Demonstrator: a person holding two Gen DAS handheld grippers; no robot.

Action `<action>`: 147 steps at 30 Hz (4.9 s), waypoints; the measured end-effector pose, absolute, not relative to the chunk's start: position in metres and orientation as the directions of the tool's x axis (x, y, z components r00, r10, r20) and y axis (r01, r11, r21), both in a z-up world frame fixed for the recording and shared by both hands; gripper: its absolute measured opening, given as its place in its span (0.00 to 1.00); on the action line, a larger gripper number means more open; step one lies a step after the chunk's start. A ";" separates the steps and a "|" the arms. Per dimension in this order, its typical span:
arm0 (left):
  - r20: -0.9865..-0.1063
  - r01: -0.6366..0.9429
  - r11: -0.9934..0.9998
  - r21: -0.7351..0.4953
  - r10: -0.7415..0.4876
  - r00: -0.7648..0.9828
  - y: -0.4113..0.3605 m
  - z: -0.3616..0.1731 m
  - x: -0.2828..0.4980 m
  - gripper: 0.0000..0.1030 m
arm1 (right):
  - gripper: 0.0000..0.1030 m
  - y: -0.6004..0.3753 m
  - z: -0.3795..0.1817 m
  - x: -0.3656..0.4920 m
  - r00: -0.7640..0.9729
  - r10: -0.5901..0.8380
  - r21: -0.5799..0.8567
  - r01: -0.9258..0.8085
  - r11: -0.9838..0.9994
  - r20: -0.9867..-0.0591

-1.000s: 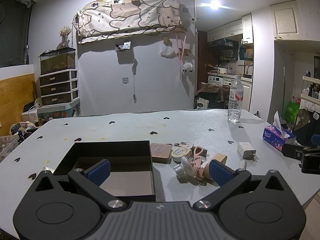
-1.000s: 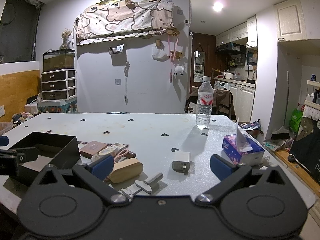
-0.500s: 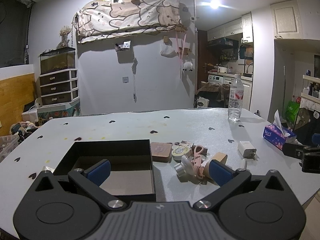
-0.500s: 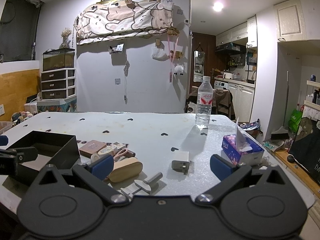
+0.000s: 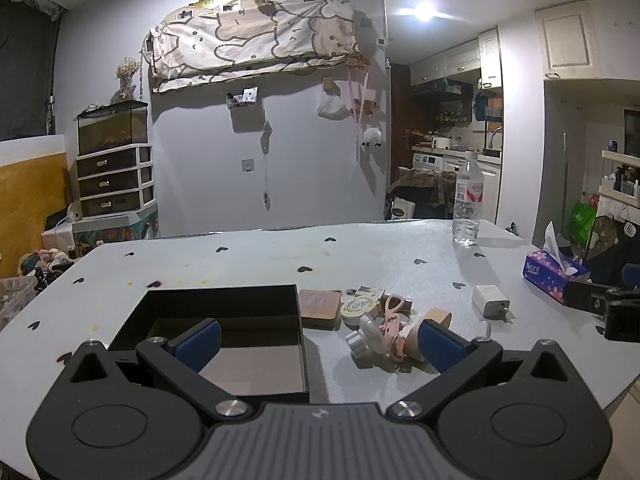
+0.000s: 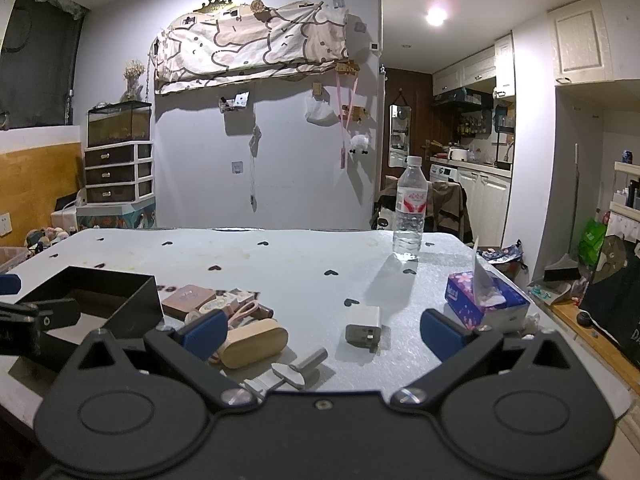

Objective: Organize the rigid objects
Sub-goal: 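Move the left tool to the black box edge while the right tool approaches the grey strap tool, then grasp the grey watch-strap tool with the right gripper and lift it, then lower the grey strap tool into the black box and open the right gripper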

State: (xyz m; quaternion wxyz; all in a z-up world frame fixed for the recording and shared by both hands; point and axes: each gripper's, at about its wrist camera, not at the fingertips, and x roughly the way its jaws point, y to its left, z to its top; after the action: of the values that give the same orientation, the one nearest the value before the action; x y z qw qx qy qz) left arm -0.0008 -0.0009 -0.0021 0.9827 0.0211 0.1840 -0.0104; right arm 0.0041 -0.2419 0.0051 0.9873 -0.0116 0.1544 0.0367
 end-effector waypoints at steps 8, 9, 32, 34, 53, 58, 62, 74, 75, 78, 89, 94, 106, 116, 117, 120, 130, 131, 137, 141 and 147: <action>-0.316 -0.004 0.999 0.051 0.020 0.948 0.008 0.004 0.002 1.00 | 1.00 -0.246 0.011 -0.002 0.967 0.078 0.030 -0.073 0.997 -0.243; -0.313 -0.011 0.999 0.045 0.024 0.949 0.012 0.005 0.002 1.00 | 1.00 -0.247 0.011 -0.002 0.968 0.078 0.036 -0.071 0.997 -0.239; -0.372 -0.245 0.969 -0.033 0.216 0.903 0.119 -0.031 0.022 1.00 | 1.00 -0.209 -0.076 0.046 0.906 0.150 0.060 -0.137 0.989 -0.395; -0.386 -0.276 0.961 -0.017 0.248 0.888 0.130 -0.035 0.025 1.00 | 1.00 -0.203 -0.085 0.052 0.896 0.147 0.053 -0.138 0.989 -0.420; -0.508 -0.265 0.961 -0.081 0.189 0.841 0.183 -0.065 0.071 0.17 | 0.90 -0.191 -0.099 0.105 0.829 0.151 0.015 -0.169 0.985 -0.538; -0.519 -0.266 0.962 -0.058 0.199 0.832 0.185 -0.070 0.079 0.09 | 0.86 -0.188 -0.099 0.112 0.814 0.150 -0.007 -0.186 0.983 -0.561; -0.520 -0.257 0.966 -0.033 0.202 0.830 0.183 -0.070 0.081 0.08 | 0.81 -0.188 -0.098 0.117 0.815 0.136 -0.023 -0.180 0.983 -0.563; -0.519 -0.253 0.965 -0.069 0.182 0.835 0.186 -0.070 0.085 0.07 | 0.63 -0.217 -0.079 0.111 0.821 0.180 0.130 -0.130 0.983 -0.542; -0.518 -0.249 0.966 -0.072 0.176 0.837 0.186 -0.071 0.085 0.07 | 0.63 -0.220 -0.073 0.110 0.832 0.178 0.139 -0.123 0.983 -0.525; -0.515 -0.246 0.965 -0.093 0.165 0.841 0.188 -0.071 0.085 0.07 | 0.63 -0.217 -0.051 0.106 0.864 0.207 0.159 -0.149 0.976 -0.459; -0.516 -0.214 0.967 -0.138 0.114 0.849 0.189 -0.073 0.091 0.04 | 0.63 -0.101 -0.005 0.136 0.681 0.622 0.296 -0.548 0.783 -0.386; -0.513 -0.196 0.971 -0.134 0.102 0.852 0.188 -0.073 0.091 0.04 | 0.63 -0.032 -0.003 0.160 0.534 0.704 0.315 -0.644 0.697 -0.468; -0.520 -0.173 0.978 -0.117 0.088 0.850 0.188 -0.072 0.091 0.04 | 0.63 0.063 -0.027 0.217 0.295 0.706 0.436 -0.616 0.656 -0.644; -0.532 -0.170 0.978 -0.118 0.082 0.843 0.190 -0.070 0.093 0.04 | 0.68 0.078 -0.055 0.243 0.201 0.700 0.542 -0.500 0.675 -0.686; -0.534 -0.169 0.978 -0.120 0.080 0.842 0.190 -0.070 0.094 0.05 | 0.68 0.077 -0.058 0.244 0.192 0.703 0.555 -0.488 0.674 -0.685; -0.540 -0.170 0.977 -0.127 0.076 0.838 0.191 -0.070 0.095 0.05 | 0.78 0.075 -0.063 0.244 0.176 0.715 0.585 -0.462 0.667 -0.676; -0.539 -0.167 0.974 -0.155 0.058 0.840 0.197 -0.071 0.096 0.07 | 0.92 0.029 -0.036 0.230 0.234 0.760 0.606 -0.483 0.632 -0.606; -0.540 -0.166 0.974 -0.156 0.057 0.840 0.197 -0.071 0.096 0.07 | 0.92 0.022 -0.033 0.229 0.244 0.765 0.606 -0.488 0.628 -0.595; -0.537 -0.158 0.976 -0.151 0.054 0.842 0.197 -0.072 0.096 0.07 | 0.91 -0.023 -0.019 0.218 0.314 0.758 0.600 -0.471 0.647 -0.571; -0.536 -0.156 0.978 -0.140 0.058 0.842 0.195 -0.072 0.095 0.06 | 0.80 -0.025 -0.027 0.217 0.294 0.693 0.535 -0.465 0.705 -0.658; -0.536 -0.163 0.977 -0.138 0.065 0.841 0.194 -0.071 0.096 0.06 | 0.67 0.024 -0.032 0.212 0.310 0.499 0.207 -0.645 0.736 -0.809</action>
State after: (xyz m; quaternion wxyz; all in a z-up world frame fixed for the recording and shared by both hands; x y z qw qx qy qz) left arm 0.0959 0.1940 -0.0714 0.9554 -0.0894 0.2752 0.0596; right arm 0.2122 0.0238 -0.0324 0.8055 -0.0777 0.4679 0.3552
